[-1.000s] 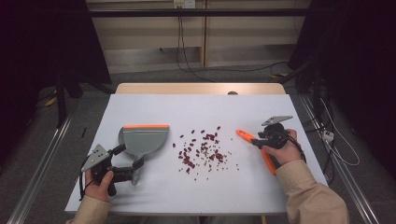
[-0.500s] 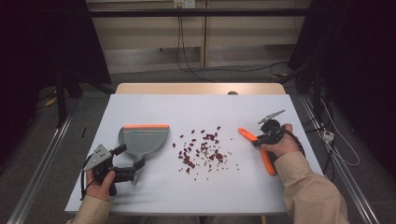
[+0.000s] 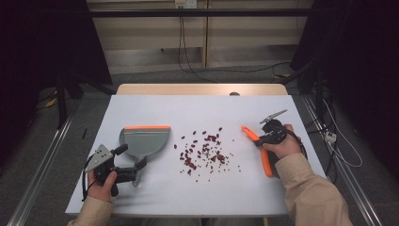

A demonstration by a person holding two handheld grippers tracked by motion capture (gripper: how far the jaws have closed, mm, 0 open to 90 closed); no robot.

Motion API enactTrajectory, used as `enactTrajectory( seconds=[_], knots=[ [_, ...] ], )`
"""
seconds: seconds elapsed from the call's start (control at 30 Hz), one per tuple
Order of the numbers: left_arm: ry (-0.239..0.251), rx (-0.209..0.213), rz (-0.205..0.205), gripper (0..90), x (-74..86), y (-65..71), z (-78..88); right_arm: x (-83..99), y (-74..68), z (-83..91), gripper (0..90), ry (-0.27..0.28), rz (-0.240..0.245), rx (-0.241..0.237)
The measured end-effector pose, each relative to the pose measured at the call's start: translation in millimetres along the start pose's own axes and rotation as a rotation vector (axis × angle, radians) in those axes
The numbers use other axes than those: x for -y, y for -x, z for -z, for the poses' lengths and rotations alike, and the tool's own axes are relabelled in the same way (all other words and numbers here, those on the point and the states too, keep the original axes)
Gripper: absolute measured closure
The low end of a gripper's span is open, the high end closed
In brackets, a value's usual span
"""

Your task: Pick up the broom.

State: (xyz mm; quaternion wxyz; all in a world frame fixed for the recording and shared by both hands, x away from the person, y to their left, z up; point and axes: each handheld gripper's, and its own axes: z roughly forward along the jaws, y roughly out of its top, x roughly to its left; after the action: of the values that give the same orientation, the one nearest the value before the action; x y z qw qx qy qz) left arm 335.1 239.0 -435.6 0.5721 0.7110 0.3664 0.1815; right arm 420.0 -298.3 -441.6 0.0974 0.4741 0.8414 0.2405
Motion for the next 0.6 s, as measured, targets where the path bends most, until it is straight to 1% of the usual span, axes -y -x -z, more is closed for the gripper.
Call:
enactTrajectory(
  seconds=[0.03, 0.13, 0.17, 0.2, 0.33, 0.37, 0.4, 0.43, 0.47, 0.53, 0.57, 0.6],
  knots=[
    [-0.001, 0.003, 0.000, 3.2, -0.4, 0.5, 0.0, 0.5, 0.4, 0.9, 70.3, 0.007, -0.003, -0.004],
    [0.004, 0.002, -0.004, 3.2, -2.5, 3.5, -0.5, 3.9, 0.3, 10.3, 70.3, 0.086, -0.016, 0.018],
    [0.005, 0.005, -0.009, 3.3, -3.5, 4.6, -0.5, 5.9, 0.7, 15.0, 70.2, 0.128, -0.028, 0.021],
    [0.005, 0.008, -0.010, 3.2, -4.4, 5.6, -0.7, 7.9, 1.8, 19.1, 70.2, 0.162, -0.041, 0.008],
    [0.010, 0.020, -0.016, 3.2, -14.3, 13.8, -3.2, 19.7, 0.3, 36.5, 70.3, 0.299, -0.068, 0.036],
    [0.007, 0.027, -0.024, 3.2, -18.0, 16.5, -3.8, 27.4, -1.0, 45.1, 70.2, 0.382, -0.087, 0.043],
    [0.005, 0.034, -0.033, 3.2, -21.0, 18.9, -4.4, 27.4, -1.0, 45.1, 70.2, 0.382, -0.087, 0.043],
    [0.006, 0.041, -0.047, 3.2, -26.0, 23.5, -5.2, 30.2, -1.2, 48.5, 70.3, 0.412, -0.086, 0.037],
    [0.010, 0.050, -0.056, 3.2, -29.9, 27.7, -6.2, 35.3, -2.4, 54.4, 70.2, 0.464, -0.097, 0.042],
    [0.007, 0.072, -0.072, 3.2, -36.0, 36.4, -9.3, 43.7, -4.3, 63.2, 70.2, 0.540, -0.100, 0.041],
    [0.001, 0.081, -0.082, 3.2, -39.8, 43.8, -12.3, 47.3, -5.7, 66.4, 70.2, 0.571, -0.109, 0.053],
    [-0.003, 0.099, -0.085, 3.2, -42.3, 50.1, -15.6, 52.6, -6.5, 71.2, 70.2, 0.603, -0.109, 0.053]
  ],
)
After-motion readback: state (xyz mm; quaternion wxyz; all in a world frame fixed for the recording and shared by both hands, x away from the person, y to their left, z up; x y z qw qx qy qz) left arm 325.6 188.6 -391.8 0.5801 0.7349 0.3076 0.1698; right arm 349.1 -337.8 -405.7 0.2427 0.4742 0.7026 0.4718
